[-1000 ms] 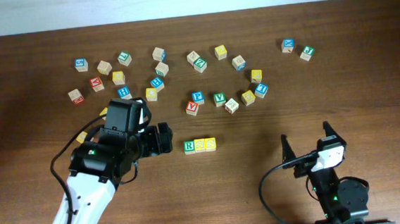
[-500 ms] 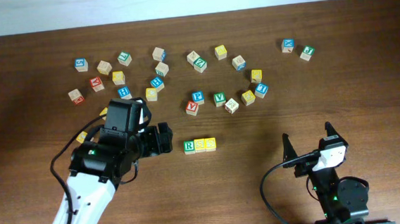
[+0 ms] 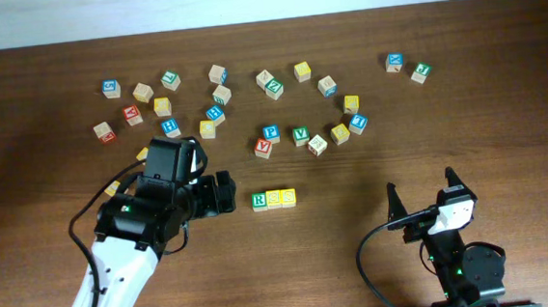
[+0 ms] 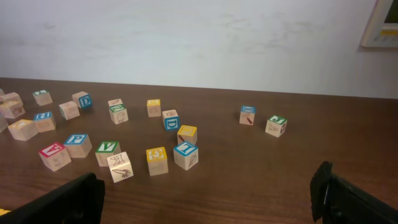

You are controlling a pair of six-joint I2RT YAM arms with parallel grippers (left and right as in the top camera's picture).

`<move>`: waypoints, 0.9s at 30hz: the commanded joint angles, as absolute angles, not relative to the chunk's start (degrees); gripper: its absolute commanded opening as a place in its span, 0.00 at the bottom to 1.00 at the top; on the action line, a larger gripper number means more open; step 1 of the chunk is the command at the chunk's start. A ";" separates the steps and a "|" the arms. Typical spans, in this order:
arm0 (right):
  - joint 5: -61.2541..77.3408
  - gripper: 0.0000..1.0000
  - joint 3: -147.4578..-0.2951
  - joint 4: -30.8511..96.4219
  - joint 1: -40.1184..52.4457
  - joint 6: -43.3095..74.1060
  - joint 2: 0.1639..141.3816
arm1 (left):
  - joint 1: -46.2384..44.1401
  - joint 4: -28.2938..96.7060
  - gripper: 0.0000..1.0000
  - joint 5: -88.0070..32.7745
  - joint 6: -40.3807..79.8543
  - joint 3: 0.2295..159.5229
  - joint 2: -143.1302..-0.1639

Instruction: Spell out RSS

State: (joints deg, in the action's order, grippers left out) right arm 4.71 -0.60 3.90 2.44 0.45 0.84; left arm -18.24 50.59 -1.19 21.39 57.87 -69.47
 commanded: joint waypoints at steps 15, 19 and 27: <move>4.03 0.98 -0.32 4.29 2.22 0.89 0.19 | -17.93 26.61 0.99 -0.45 19.59 17.10 -24.16; 4.03 0.98 -0.32 4.32 2.22 0.89 0.19 | -17.91 19.05 0.99 -1.72 19.57 8.38 -16.08; 4.03 0.98 -0.32 4.32 2.22 0.89 0.19 | -13.23 7.44 0.99 -8.16 13.17 2.17 -8.21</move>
